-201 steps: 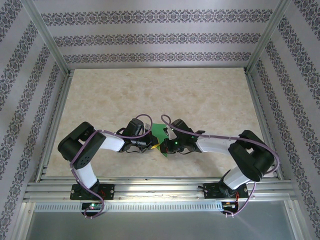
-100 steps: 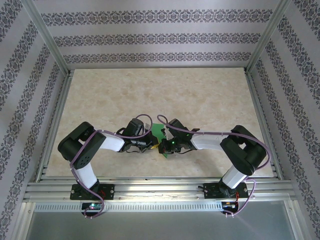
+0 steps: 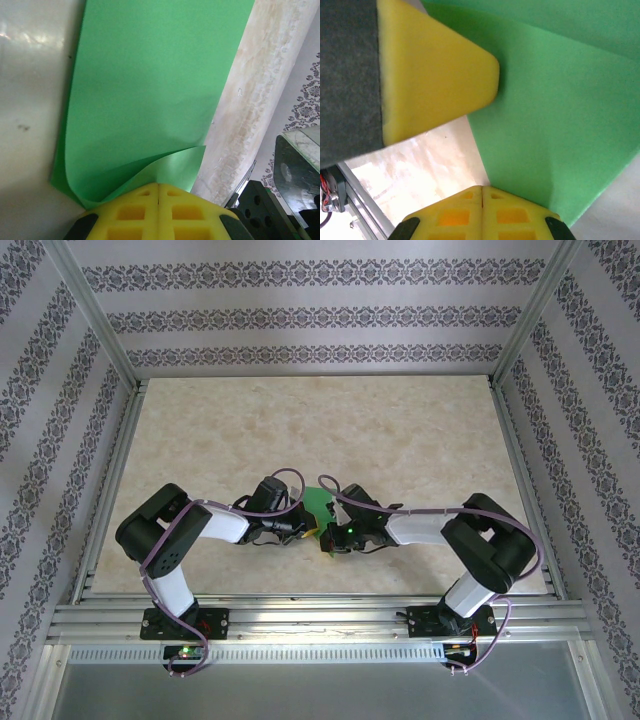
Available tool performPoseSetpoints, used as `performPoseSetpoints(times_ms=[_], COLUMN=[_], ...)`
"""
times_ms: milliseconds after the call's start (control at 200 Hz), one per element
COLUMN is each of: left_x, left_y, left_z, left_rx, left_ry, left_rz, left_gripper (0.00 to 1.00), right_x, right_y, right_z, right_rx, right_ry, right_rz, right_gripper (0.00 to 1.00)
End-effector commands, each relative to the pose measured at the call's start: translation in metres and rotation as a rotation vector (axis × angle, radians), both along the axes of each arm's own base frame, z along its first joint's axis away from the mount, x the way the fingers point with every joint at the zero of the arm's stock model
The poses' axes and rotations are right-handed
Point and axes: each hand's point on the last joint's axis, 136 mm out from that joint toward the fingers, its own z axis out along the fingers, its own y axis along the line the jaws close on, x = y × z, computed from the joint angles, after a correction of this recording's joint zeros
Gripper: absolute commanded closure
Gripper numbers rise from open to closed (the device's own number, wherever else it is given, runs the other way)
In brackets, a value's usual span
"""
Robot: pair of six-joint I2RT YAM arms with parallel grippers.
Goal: Fold a paper plane with a square sheet of paper (pick it up from the middle)
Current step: Fold the triangle a second time at the center of the table.
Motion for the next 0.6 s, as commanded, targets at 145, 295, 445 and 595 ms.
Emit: performPoseSetpoints(times_ms=[145, 295, 445, 595], left_x=[-0.013, -0.013, -0.012, -0.012], left_y=[0.010, 0.010, 0.010, 0.010], left_z=[-0.026, -0.026, -0.025, -0.023], left_rx=[0.090, 0.091, 0.090, 0.086], left_ry=[0.057, 0.056, 0.054, 0.050], left_rz=[-0.007, -0.007, -0.003, -0.006], left_gripper=[1.00, 1.00, 1.00, 1.00], right_x=[-0.034, -0.045, -0.050, -0.039], right_y=[-0.022, -0.031, -0.034, -0.025], right_z=[-0.015, -0.017, -0.009, 0.026], right_rx=[-0.034, -0.037, -0.014, 0.068], right_ry=[0.091, 0.107, 0.107, 0.047], right_rz=[-0.004, -0.003, -0.012, -0.028], right_gripper=[0.95, 0.94, 0.94, 0.93])
